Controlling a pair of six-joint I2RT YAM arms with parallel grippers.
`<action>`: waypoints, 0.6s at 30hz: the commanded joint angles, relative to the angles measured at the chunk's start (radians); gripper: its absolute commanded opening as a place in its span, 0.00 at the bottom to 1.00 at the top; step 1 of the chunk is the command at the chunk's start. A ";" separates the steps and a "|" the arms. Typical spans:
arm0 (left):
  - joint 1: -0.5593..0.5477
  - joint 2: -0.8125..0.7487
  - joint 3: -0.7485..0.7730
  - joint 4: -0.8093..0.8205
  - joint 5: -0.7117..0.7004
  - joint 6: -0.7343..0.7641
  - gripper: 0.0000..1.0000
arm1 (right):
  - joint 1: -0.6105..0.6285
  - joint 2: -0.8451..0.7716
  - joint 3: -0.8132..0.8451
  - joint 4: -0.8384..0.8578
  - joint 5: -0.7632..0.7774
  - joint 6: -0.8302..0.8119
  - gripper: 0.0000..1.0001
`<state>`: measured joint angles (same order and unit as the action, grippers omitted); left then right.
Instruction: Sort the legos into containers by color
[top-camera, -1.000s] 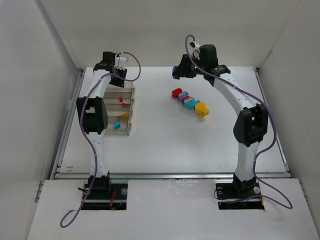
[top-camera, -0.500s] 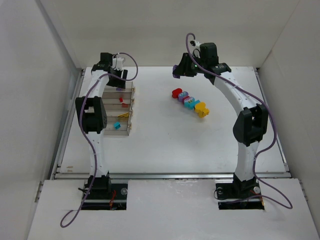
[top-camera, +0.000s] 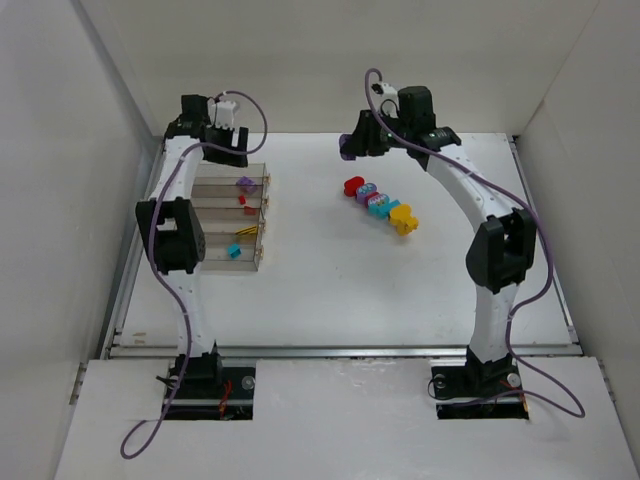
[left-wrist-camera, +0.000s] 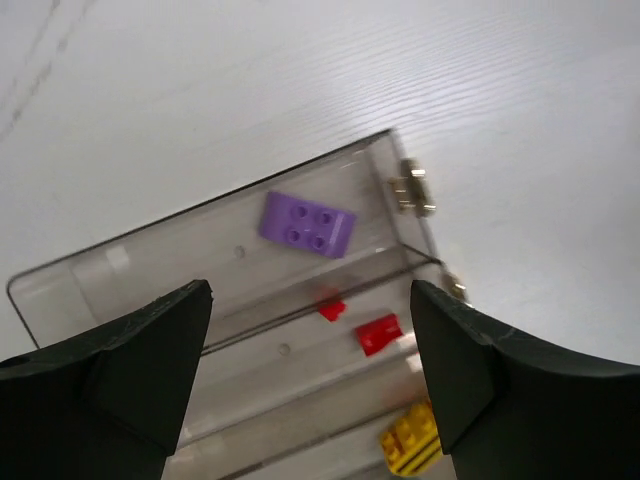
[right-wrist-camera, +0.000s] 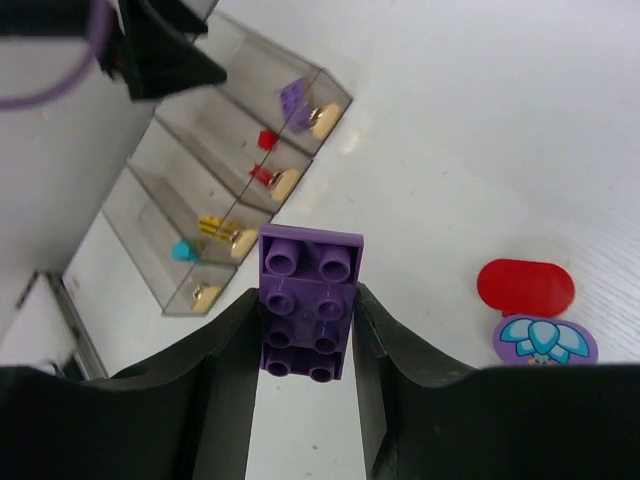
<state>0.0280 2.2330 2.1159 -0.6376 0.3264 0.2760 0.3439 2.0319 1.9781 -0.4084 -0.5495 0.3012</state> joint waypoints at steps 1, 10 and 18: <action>-0.014 -0.249 -0.013 0.015 0.342 0.154 0.77 | 0.043 -0.099 -0.033 0.054 -0.176 -0.228 0.00; -0.184 -0.408 -0.139 -0.203 0.700 0.761 0.84 | 0.139 -0.125 -0.087 -0.032 -0.303 -0.409 0.00; -0.272 -0.388 -0.119 -0.443 0.758 0.900 0.85 | 0.225 -0.216 -0.225 -0.015 -0.277 -0.450 0.00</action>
<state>-0.2543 1.8450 2.0064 -0.9119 0.9989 1.0473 0.5419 1.9015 1.7958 -0.4469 -0.8021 -0.1055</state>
